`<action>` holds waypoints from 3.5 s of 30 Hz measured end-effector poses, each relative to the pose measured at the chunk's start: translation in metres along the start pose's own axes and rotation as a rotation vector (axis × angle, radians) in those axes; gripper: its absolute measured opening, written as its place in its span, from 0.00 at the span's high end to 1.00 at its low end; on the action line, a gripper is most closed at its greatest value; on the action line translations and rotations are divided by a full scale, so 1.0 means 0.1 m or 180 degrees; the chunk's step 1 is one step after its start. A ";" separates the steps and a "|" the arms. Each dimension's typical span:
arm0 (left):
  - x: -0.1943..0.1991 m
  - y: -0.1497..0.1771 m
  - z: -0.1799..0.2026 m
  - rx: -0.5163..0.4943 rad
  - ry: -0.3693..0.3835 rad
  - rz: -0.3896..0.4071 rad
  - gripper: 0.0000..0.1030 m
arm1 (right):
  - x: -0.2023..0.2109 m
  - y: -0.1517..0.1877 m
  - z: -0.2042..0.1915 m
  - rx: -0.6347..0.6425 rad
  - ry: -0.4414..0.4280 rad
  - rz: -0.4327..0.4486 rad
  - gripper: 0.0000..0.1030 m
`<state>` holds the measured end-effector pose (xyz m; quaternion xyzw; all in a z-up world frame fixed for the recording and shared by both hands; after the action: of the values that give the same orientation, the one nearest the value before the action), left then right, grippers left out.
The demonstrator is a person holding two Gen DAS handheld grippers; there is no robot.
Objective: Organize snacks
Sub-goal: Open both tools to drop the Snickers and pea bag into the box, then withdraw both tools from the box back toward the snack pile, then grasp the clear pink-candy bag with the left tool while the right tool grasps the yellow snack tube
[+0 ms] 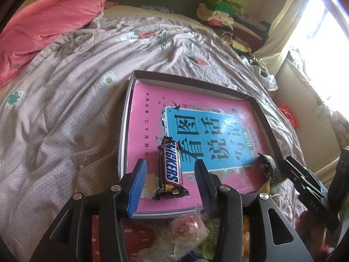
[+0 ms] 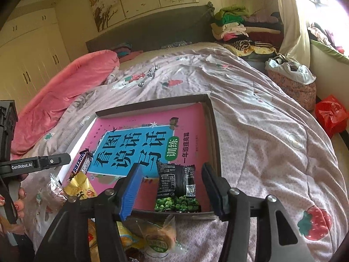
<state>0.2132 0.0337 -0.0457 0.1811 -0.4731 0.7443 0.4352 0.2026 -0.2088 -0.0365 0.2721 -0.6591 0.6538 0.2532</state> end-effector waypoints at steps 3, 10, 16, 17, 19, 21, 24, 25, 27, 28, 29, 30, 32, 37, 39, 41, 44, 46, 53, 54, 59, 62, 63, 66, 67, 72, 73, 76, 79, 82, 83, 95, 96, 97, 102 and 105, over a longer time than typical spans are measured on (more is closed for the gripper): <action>0.08 -0.01 0.02 -0.0014 0.0019 0.0043 0.50 | 0.04 0.00 0.00 0.0005 -0.0010 0.0024 0.43; 0.26 -0.03 0.09 -0.0114 0.0002 0.0177 0.35 | 0.17 -0.03 0.01 -0.0009 -0.0020 0.0114 0.37; 0.40 -0.03 0.13 -0.0155 -0.0052 0.0275 0.27 | 0.26 -0.05 0.00 -0.0026 -0.0023 0.0183 0.31; 0.41 -0.02 0.13 -0.0161 -0.0057 0.0265 0.26 | 0.27 -0.05 0.00 -0.0021 -0.0021 0.0193 0.31; 0.43 0.00 0.13 -0.0166 -0.0065 0.0265 0.26 | 0.31 -0.04 0.00 -0.0013 -0.0027 0.0206 0.31; 0.45 0.02 0.13 -0.0160 -0.0091 0.0268 0.25 | 0.33 -0.04 0.00 -0.0004 -0.0018 0.0220 0.30; 0.47 0.06 0.10 -0.0153 -0.0100 0.0257 0.25 | 0.38 -0.03 -0.01 0.0007 -0.0026 0.0238 0.30; 0.48 0.08 0.10 -0.0154 -0.0097 0.0248 0.25 | 0.39 -0.02 -0.01 0.0013 -0.0029 0.0240 0.30; 0.49 0.11 0.09 -0.0163 -0.0094 0.0228 0.25 | 0.42 0.00 -0.02 0.0033 -0.0033 0.0248 0.30; 0.49 0.13 0.09 -0.0171 -0.0092 0.0212 0.25 | 0.43 0.01 -0.03 0.0044 -0.0035 0.0248 0.30; 0.50 0.15 0.08 -0.0177 -0.0086 0.0207 0.25 | 0.44 0.02 -0.04 0.0057 -0.0037 0.0247 0.30; 0.50 0.16 0.08 -0.0187 -0.0076 0.0204 0.25 | 0.46 0.03 -0.04 0.0071 -0.0037 0.0250 0.30; 0.51 0.18 0.08 -0.0208 -0.0078 0.0187 0.25 | 0.47 0.04 -0.06 0.0096 -0.0037 0.0250 0.30; 0.53 0.27 0.08 -0.0294 -0.0085 0.0102 0.25 | 0.53 0.06 -0.11 0.0146 -0.0054 0.0265 0.30; 0.53 0.32 0.08 -0.0335 -0.0082 0.0063 0.25 | 0.54 0.09 -0.14 0.0161 -0.0080 0.0255 0.30; 0.52 0.36 0.08 -0.0391 -0.0078 0.0014 0.25 | 0.56 0.12 -0.17 0.0189 -0.0100 0.0240 0.30; 0.51 0.42 0.10 -0.0471 -0.0080 -0.0046 0.25 | 0.57 0.17 -0.24 0.0260 -0.0127 0.0222 0.30; 0.49 0.46 0.11 -0.0526 -0.0077 -0.0093 0.25 | 0.57 0.19 -0.28 0.0285 -0.0139 0.0200 0.30; 0.42 0.59 0.13 -0.0621 -0.0058 -0.0239 0.25 | 0.58 0.32 -0.44 0.0409 -0.0221 0.0122 0.30; 0.40 0.60 0.12 -0.0623 -0.0054 -0.0264 0.25 | 0.58 0.35 -0.47 0.0438 -0.0219 0.0109 0.30; 0.38 0.64 0.13 -0.0655 -0.0045 -0.0312 0.25 | 0.59 0.44 -0.57 0.0528 -0.0276 0.0054 0.30; 0.37 0.64 0.15 -0.0703 -0.0058 -0.0324 0.25 | 0.59 0.48 -0.62 0.0572 -0.0302 0.0030 0.30; 0.36 0.64 0.15 -0.0710 -0.0067 -0.0325 0.25 | 0.58 0.49 -0.63 0.0577 -0.0310 0.0017 0.30; 0.35 0.64 0.18 -0.0695 -0.0016 -0.0340 0.25 | 0.56 0.53 -0.66 0.0598 -0.0313 -0.0021 0.30; 0.34 0.64 0.18 -0.0692 -0.0010 -0.0342 0.25 | 0.55 0.54 -0.66 0.0602 -0.0306 -0.0031 0.30; 0.31 0.62 0.19 -0.0723 -0.0045 -0.0339 0.25 | 0.48 0.57 -0.66 0.0589 -0.0300 -0.0099 0.30; 0.30 0.62 0.20 -0.0701 -0.0015 -0.0343 0.25 | 0.47 0.57 -0.66 0.0592 -0.0290 -0.0109 0.30; 0.27 0.62 0.20 -0.0698 0.0013 -0.0342 0.25 | 0.41 0.59 -0.67 0.0594 -0.0295 -0.0174 0.30; 0.22 0.63 0.18 -0.0685 0.0012 -0.0382 0.25 | 0.37 0.61 -0.67 0.0591 -0.0298 -0.0207 0.32; 0.19 0.66 0.17 -0.0634 0.0062 -0.0413 0.25 | 0.37 0.61 -0.67 0.0586 -0.0298 -0.0208 0.34; 0.18 0.66 0.16 -0.0630 0.0066 -0.0410 0.25 | 0.37 0.60 -0.67 0.0583 -0.0301 -0.0207 0.34; 0.11 0.65 0.08 -0.0428 0.0248 -0.0401 0.43 | 0.17 0.58 -0.74 0.0678 -0.0302 -0.0288 0.60; 0.11 0.65 0.08 -0.0425 0.0261 -0.0404 0.43 | 0.15 0.59 -0.75 0.0692 -0.0302 -0.0301 0.63; 0.11 0.66 0.08 -0.0422 0.0270 -0.0404 0.45 | 0.13 0.59 -0.75 0.0700 -0.0300 -0.0311 0.66; 0.06 0.66 0.09 -0.0372 0.0360 -0.0430 0.59 | 0.10 0.61 -0.78 0.0724 -0.0331 -0.0311 0.79; 0.06 0.66 0.08 -0.0322 0.0418 -0.0423 0.60 | 0.14 0.59 -0.77 0.0708 -0.0355 -0.0260 0.83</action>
<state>0.1551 0.0183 -0.0739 0.1407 -0.4675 0.6993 0.5221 0.1496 -0.1328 -0.0682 0.3610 -0.5839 0.6959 0.2109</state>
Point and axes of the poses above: each gripper's, at about its wrist camera, not at the fingertips, and x roughly against the way its jaws point, z to its right, y to its underside, the point moved 6 cm from there along -x, roughly the way its jaws point, and after that the axes turned 15 degrees about y, right-handed, at the moved point
